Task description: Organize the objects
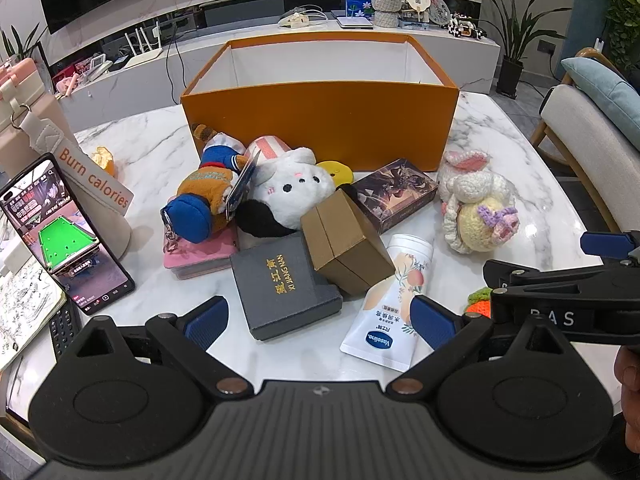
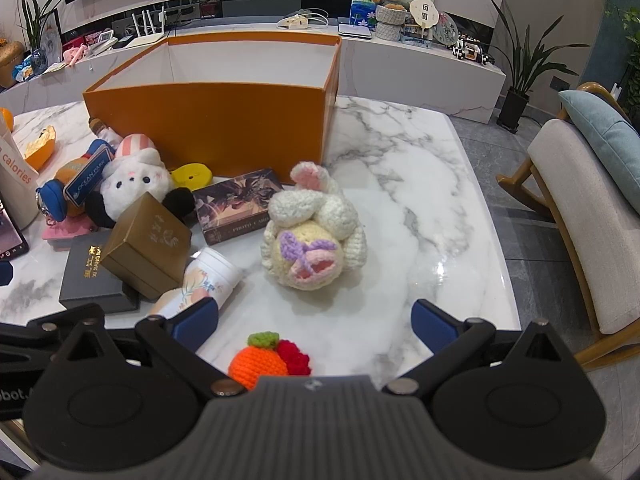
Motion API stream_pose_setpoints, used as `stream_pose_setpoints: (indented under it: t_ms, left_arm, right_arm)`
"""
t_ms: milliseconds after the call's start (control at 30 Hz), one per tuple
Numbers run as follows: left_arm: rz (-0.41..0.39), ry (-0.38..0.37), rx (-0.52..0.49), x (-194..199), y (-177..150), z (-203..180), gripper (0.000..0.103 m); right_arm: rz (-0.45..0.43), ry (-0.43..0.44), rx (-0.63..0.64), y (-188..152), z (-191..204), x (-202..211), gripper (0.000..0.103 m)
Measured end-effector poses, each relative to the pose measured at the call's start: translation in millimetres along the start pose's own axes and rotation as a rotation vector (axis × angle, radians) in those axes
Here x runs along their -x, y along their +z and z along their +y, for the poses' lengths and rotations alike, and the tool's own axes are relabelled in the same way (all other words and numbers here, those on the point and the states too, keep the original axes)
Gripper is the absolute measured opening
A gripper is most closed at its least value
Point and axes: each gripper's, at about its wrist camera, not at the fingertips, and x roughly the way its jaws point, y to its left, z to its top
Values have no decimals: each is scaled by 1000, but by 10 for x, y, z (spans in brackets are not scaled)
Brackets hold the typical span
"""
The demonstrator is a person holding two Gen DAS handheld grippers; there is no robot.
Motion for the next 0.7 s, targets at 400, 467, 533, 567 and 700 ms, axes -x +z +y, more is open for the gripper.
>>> stream_pose_setpoints:
  t_ms: [400,467,533,567,700]
  left_arm:
    - [-10,9,42,-80,36,160,103]
    - [-16,2,58,-109,46,208,103]
    - [-18,-19,82,-143,62,260,103]
    - [-21,-30,92,-159,68,280,103]
    - [-54,-67,113,-216,84,314,103]
  right_arm:
    - [23,59,-71,161,-261,-122,102]
    - [22,125,-87,187,-302,-130,102]
    - [-1,194,-88,212,-328,-122,102]
    - [-17,216,-87,225,-333,-113,102]
    - [-51,161,-66,286,-285,-130,102]
